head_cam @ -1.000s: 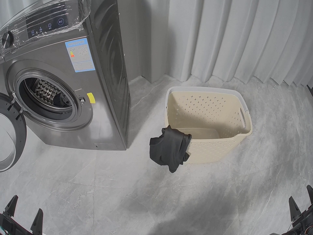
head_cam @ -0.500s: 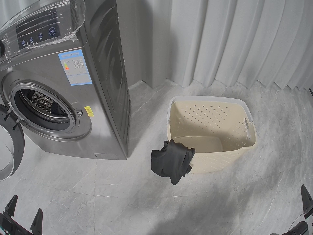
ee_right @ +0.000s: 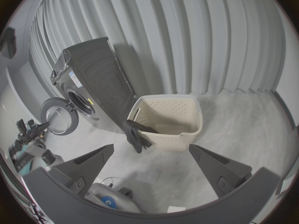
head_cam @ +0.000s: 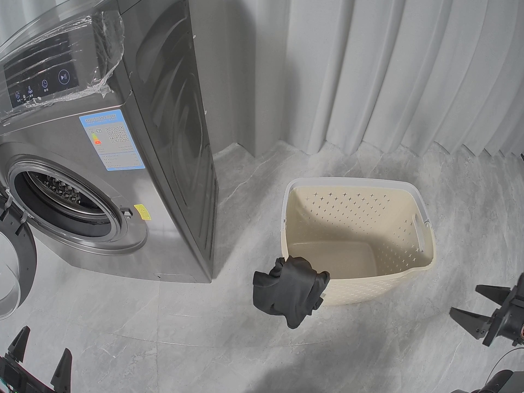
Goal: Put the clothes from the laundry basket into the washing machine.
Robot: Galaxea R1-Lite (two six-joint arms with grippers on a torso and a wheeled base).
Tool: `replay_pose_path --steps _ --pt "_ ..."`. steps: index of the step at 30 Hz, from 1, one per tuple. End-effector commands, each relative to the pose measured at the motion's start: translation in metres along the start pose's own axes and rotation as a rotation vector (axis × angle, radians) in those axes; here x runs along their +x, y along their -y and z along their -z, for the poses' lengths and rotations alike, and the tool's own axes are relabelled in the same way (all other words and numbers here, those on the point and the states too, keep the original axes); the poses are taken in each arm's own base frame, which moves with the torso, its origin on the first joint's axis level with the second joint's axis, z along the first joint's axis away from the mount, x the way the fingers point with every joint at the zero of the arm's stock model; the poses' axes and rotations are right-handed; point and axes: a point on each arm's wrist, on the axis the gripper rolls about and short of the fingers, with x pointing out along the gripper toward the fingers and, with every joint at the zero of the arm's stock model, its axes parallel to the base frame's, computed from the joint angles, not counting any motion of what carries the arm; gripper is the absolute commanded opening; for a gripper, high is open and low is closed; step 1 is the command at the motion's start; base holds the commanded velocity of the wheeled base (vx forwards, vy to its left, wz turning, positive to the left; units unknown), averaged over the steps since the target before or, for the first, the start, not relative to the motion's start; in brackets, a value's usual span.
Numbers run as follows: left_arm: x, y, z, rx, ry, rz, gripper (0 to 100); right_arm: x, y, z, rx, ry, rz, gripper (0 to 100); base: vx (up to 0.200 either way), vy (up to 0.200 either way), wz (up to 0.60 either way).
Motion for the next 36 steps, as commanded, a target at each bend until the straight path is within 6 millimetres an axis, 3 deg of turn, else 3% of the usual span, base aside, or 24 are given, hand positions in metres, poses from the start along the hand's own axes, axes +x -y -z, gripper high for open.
replay_pose_path --steps 1,7,21,27,36 --pt "0.001 0.000 0.005 0.000 -0.011 0.000 100 0.067 -0.019 0.001 0.078 -0.254 -0.147 100 0.000 0.000 0.00" --pt "0.001 0.000 0.005 0.000 -0.010 0.001 100 0.091 -0.042 0.001 0.103 -0.276 -0.194 100 0.000 0.000 0.00" --pt "0.001 0.000 0.005 -0.005 -0.011 -0.002 100 0.181 -0.078 0.026 0.064 -0.305 -0.164 100 0.000 0.000 0.00" --pt "0.001 0.000 0.005 -0.005 -0.009 -0.002 100 0.205 -0.095 0.035 0.124 -0.311 -0.129 100 0.000 0.000 0.00" --pt "0.001 0.000 0.005 -0.005 -0.009 -0.002 100 0.240 -0.104 0.051 0.152 -0.342 -0.088 100 0.000 0.000 0.00"
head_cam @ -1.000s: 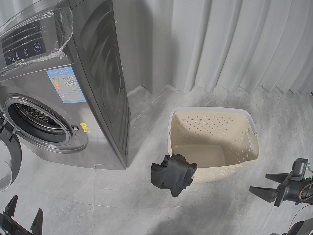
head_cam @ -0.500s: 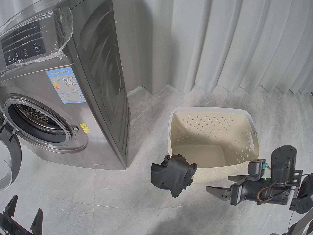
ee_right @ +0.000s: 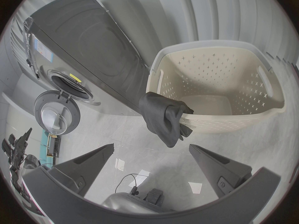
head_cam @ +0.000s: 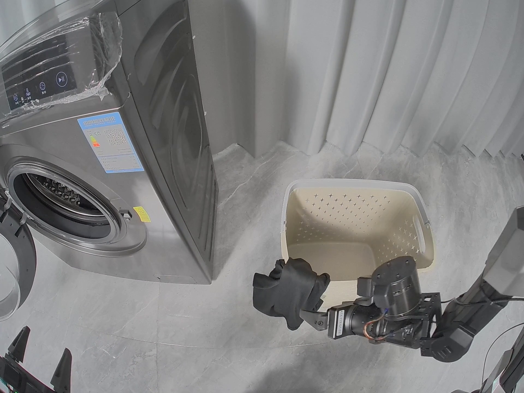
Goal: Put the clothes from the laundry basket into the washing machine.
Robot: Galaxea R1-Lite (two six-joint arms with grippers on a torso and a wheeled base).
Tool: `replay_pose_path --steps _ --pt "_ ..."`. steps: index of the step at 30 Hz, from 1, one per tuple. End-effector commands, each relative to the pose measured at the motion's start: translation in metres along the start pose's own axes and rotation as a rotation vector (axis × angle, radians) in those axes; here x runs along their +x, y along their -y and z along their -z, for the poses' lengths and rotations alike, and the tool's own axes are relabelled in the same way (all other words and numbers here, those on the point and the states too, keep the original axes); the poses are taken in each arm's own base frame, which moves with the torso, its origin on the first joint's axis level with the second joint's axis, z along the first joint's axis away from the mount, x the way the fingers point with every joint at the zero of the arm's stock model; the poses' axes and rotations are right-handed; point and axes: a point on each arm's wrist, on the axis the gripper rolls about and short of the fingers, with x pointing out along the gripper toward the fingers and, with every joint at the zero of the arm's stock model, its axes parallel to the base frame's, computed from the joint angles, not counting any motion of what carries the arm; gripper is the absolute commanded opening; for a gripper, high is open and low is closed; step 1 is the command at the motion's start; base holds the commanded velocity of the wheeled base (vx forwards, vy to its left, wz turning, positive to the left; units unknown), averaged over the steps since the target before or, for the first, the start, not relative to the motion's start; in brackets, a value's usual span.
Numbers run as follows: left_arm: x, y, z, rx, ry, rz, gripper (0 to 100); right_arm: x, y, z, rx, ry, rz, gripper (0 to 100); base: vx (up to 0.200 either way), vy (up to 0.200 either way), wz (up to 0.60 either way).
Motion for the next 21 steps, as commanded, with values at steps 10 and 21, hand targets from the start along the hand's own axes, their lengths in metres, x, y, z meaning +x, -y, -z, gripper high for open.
replay_pose_path --steps 10,21 --pt "0.001 0.000 0.005 -0.001 -0.009 0.001 100 0.065 -0.003 0.002 0.054 -0.003 0.056 100 0.000 0.000 0.00" --pt "0.001 0.000 0.005 -0.001 -0.012 0.001 100 0.096 -0.001 -0.003 0.076 0.035 0.080 100 0.000 0.000 0.00"
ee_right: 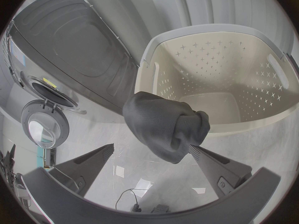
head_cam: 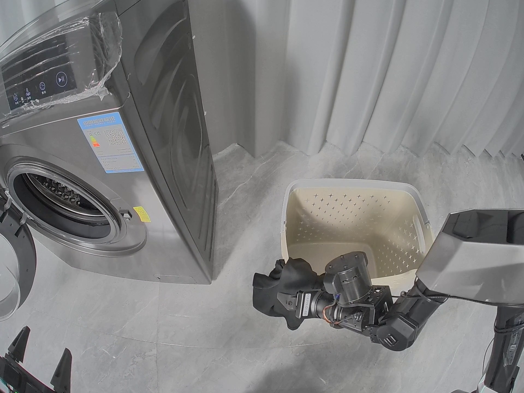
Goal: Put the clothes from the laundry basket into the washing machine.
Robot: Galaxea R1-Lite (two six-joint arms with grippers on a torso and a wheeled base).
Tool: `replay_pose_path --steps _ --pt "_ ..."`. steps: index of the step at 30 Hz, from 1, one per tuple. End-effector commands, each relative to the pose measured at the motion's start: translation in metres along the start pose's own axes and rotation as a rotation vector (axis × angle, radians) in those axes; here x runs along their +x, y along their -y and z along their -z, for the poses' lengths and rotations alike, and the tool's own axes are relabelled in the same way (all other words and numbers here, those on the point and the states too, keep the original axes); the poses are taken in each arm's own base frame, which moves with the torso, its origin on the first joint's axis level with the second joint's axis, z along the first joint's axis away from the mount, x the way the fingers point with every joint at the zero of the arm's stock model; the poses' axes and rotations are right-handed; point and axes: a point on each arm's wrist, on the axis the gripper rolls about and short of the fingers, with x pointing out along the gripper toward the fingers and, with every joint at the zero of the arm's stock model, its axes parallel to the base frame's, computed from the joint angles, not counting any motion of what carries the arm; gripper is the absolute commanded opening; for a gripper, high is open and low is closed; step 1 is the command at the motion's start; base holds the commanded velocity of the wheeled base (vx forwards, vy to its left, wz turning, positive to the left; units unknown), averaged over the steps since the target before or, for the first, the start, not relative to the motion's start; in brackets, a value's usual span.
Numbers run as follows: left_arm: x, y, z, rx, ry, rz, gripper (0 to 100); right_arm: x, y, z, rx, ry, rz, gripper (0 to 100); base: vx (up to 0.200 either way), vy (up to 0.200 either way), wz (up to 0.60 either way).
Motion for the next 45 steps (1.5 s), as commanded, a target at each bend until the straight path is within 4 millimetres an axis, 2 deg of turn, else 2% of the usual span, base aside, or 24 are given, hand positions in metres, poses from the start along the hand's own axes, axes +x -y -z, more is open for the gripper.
replay_pose_path --steps 1,13,14,22,27,32,38,40,42,45 --pt "0.001 0.000 0.005 -0.001 -0.011 0.000 100 0.016 0.004 0.003 0.004 0.004 0.030 100 0.000 0.000 0.00" --pt "0.001 0.000 0.005 0.002 -0.011 0.000 100 0.030 0.004 -0.003 0.033 0.063 0.029 100 0.000 0.000 0.00" --pt "0.001 0.000 0.005 0.002 -0.012 -0.001 100 0.030 0.004 -0.004 0.034 0.068 0.026 0 0.000 0.000 0.00" --pt "0.001 0.000 0.005 0.002 -0.012 0.000 100 0.028 0.000 -0.001 0.034 0.069 0.011 0 0.000 0.000 0.00" --pt "0.001 0.000 0.005 -0.002 -0.011 -0.001 100 0.012 -0.005 -0.009 0.040 0.089 -0.007 0 0.000 0.000 0.00" --pt "0.001 0.000 0.005 -0.005 -0.012 -0.001 100 -0.029 -0.016 -0.016 0.024 0.106 -0.055 0 0.000 0.000 0.00" --pt "0.001 0.000 0.005 -0.009 -0.012 -0.003 100 -0.108 -0.035 -0.028 -0.014 0.175 -0.187 0 0.000 0.000 0.00" --pt "0.001 0.000 0.005 -0.009 -0.012 -0.003 100 -0.121 -0.037 -0.030 -0.028 0.191 -0.212 0 0.000 0.000 0.00" --pt "0.001 0.000 0.005 -0.012 -0.011 -0.003 100 -0.144 -0.039 -0.033 -0.056 0.227 -0.259 0 0.000 0.000 0.00" --pt "0.001 0.000 0.005 -0.016 -0.011 -0.001 100 -0.160 -0.035 -0.034 -0.091 0.256 -0.280 0 0.000 0.000 0.00"
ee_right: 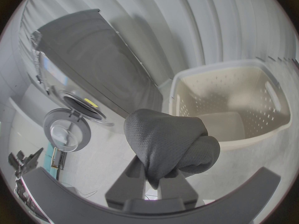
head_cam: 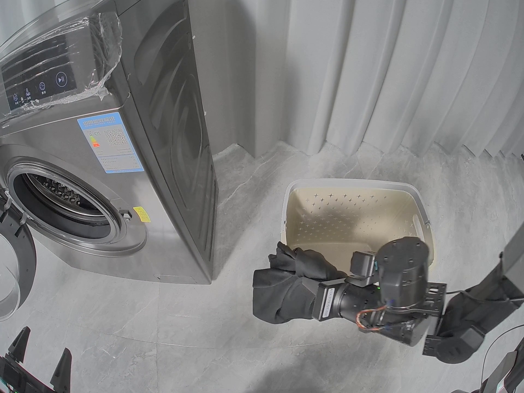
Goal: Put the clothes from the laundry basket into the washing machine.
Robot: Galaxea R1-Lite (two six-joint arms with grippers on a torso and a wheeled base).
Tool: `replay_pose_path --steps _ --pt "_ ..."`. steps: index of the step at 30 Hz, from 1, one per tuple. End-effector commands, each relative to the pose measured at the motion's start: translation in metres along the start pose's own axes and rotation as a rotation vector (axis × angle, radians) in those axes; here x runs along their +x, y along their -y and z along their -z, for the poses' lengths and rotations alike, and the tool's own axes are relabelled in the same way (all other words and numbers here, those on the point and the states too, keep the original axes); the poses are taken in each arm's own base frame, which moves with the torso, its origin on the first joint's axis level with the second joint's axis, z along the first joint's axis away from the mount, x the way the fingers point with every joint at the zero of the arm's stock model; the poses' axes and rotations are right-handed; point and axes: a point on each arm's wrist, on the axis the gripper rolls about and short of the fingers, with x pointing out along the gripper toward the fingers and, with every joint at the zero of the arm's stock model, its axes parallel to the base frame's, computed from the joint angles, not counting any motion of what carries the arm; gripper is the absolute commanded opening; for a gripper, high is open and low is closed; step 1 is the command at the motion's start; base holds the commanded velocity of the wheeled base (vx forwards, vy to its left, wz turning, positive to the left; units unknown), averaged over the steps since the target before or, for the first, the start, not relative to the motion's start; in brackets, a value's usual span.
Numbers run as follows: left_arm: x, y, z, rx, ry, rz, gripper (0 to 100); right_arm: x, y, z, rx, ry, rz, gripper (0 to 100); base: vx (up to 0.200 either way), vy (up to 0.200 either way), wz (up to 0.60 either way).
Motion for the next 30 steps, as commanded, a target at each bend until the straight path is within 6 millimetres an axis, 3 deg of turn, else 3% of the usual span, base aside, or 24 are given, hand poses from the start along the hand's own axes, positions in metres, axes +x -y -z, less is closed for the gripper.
replay_pose_path --steps 1,2,4,9,15,19,30 --pt "0.001 0.000 0.005 -0.005 -0.008 0.001 100 -0.065 -0.011 -0.021 -0.063 0.105 -0.123 0 0.000 0.000 0.00" --pt "0.001 0.000 0.005 -0.005 -0.008 0.001 100 -0.065 -0.011 -0.021 -0.063 0.105 -0.123 0 0.000 0.000 0.00" --pt "0.001 0.000 0.005 -0.003 -0.008 0.002 100 -0.085 -0.008 -0.030 -0.088 0.170 -0.185 0 0.000 0.000 0.00" --pt "0.001 0.000 0.005 0.000 -0.010 0.002 100 -0.114 -0.001 -0.039 -0.150 0.267 -0.288 0 0.000 0.000 0.00" --pt "0.001 0.000 0.005 -0.009 -0.008 -0.001 100 -0.111 0.012 -0.047 -0.295 0.313 -0.221 0 0.000 0.000 0.00" --pt "0.001 0.000 0.005 -0.006 -0.008 0.001 100 -0.102 0.011 -0.048 -0.295 0.313 -0.211 0 0.000 0.000 0.00" --pt "0.001 0.000 0.005 0.014 -0.008 0.004 100 -0.108 0.007 -0.053 -0.307 0.370 -0.257 0 0.000 0.000 0.00"
